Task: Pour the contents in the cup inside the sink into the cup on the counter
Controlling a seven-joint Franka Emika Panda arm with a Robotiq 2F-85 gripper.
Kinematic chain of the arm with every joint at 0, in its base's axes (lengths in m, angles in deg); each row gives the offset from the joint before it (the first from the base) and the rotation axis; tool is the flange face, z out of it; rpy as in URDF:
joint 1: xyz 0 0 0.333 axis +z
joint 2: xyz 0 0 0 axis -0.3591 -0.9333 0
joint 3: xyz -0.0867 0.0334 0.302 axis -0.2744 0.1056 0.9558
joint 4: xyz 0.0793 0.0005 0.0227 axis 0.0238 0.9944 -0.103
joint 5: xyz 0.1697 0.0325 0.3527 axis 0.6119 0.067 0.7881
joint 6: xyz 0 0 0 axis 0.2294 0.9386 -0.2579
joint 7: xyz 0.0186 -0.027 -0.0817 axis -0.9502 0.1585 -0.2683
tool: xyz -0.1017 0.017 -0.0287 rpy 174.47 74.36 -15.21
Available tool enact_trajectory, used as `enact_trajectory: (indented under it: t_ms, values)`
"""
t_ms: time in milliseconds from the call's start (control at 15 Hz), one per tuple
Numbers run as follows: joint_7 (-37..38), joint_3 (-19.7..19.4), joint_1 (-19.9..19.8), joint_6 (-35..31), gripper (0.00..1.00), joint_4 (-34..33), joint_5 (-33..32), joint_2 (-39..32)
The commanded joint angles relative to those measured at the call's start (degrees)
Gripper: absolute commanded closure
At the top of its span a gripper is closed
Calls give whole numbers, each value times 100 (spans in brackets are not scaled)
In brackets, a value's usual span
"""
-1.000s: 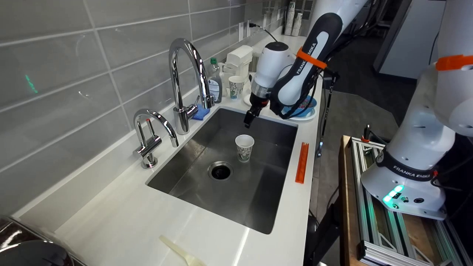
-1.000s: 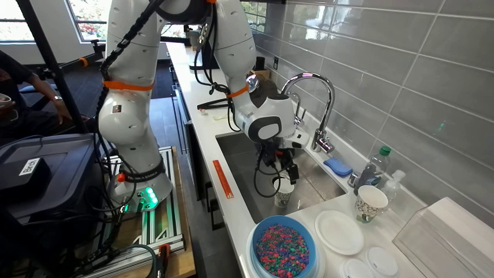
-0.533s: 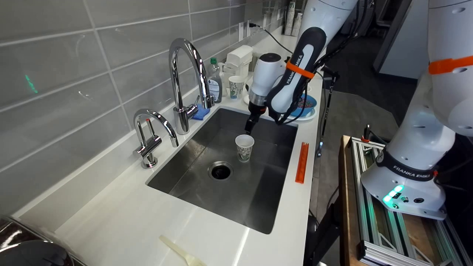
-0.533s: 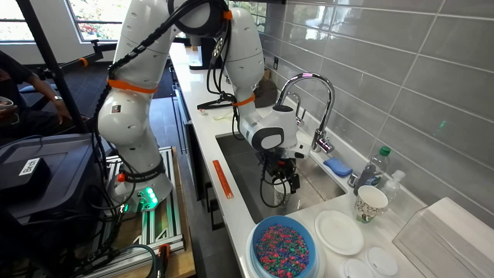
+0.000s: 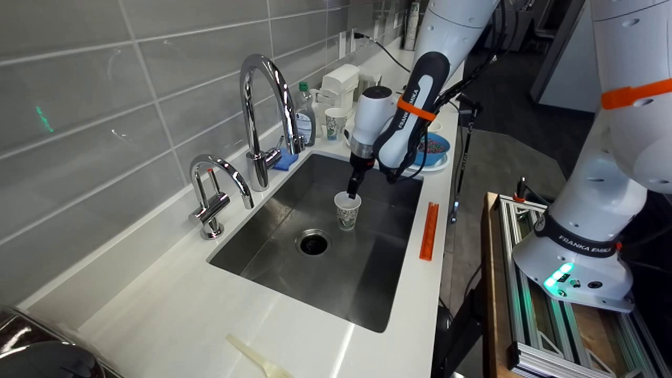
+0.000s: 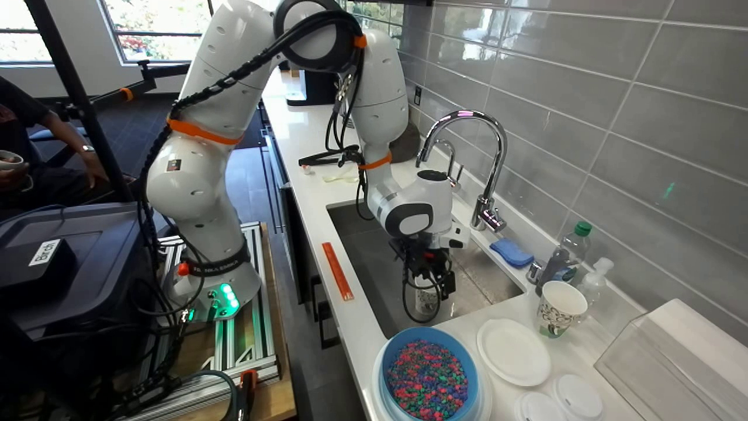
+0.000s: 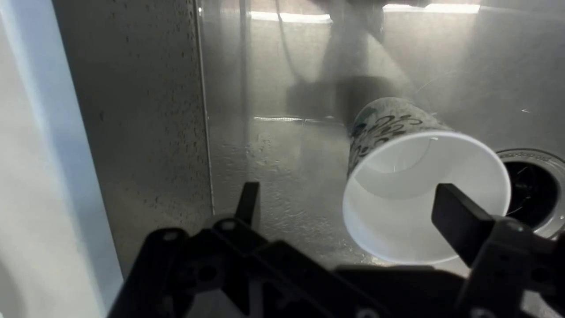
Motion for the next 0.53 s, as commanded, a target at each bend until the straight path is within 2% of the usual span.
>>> enact_trajectory:
  t_ms: [0,267,467]
  values:
    - [-250,131,-123,20,0,-242,136,-278]
    - [-275,162,-164,21,1,-397,175,-431]
    - [-271,174,-169,30,10,-499,203,-521]
